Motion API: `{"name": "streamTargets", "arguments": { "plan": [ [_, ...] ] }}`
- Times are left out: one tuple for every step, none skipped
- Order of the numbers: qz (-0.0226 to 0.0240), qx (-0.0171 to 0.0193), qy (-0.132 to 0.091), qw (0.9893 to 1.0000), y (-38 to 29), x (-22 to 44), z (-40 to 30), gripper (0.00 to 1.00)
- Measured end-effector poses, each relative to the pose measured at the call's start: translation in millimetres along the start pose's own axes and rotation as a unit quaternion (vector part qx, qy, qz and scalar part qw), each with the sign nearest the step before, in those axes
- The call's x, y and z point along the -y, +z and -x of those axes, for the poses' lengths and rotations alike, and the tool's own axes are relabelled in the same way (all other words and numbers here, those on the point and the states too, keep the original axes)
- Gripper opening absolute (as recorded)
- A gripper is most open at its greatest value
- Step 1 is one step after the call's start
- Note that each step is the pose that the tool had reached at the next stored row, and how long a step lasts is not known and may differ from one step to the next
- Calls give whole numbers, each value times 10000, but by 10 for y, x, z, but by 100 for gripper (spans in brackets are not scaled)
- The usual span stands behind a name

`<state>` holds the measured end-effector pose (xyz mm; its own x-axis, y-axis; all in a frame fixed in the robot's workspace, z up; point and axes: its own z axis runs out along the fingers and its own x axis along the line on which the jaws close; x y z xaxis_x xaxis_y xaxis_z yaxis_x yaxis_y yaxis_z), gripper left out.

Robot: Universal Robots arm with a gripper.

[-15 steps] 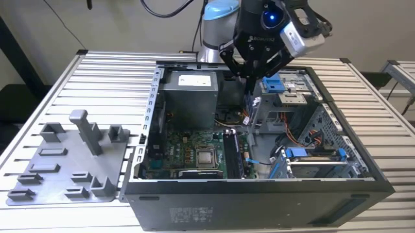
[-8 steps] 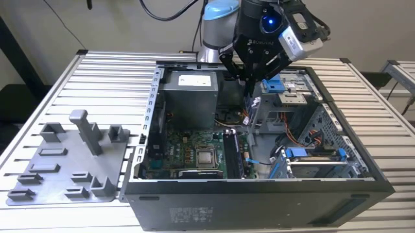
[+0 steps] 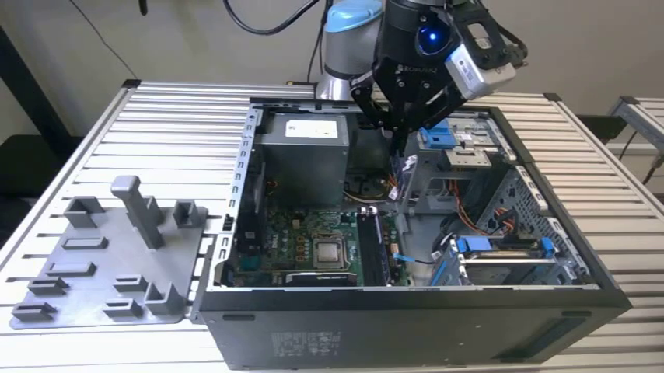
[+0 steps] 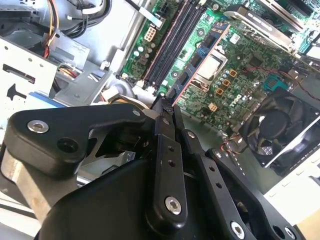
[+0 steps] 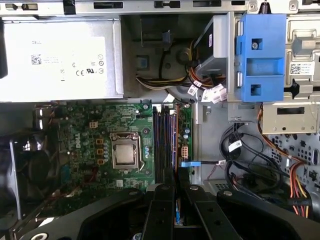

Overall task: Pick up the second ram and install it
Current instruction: 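Insert the second ram into the second slot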

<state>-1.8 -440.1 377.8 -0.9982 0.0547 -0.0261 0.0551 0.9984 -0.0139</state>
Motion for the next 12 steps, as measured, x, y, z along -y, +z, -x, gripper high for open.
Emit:
{"name": "streamTargets", "arguments": {
  "plan": [
    [0, 0, 0, 10000, 4, 0, 0, 14],
    [-1, 0, 0, 10000, 8, 0, 0, 14],
    [-1, 0, 0, 10000, 13, 0, 0, 14],
    [-1, 0, 0, 10000, 19, 0, -1, 14],
    [-1, 0, 0, 10000, 25, 0, -1, 14],
    [-1, 0, 0, 10000, 31, 0, -1, 14],
    [-1, 0, 0, 10000, 38, 0, -1, 14],
    [-2, 0, 0, 10000, 45, 0, -1, 14],
    [-1, 0, 0, 10000, 52, 0, -2, 14],
    [-1, 0, 0, 10000, 59, -1, -2, 14],
    [-1, 0, 0, 10000, 66, -1, -2, 14],
    [-2, 0, 0, 10000, 72, -1, -2, 14]
  ]
}}
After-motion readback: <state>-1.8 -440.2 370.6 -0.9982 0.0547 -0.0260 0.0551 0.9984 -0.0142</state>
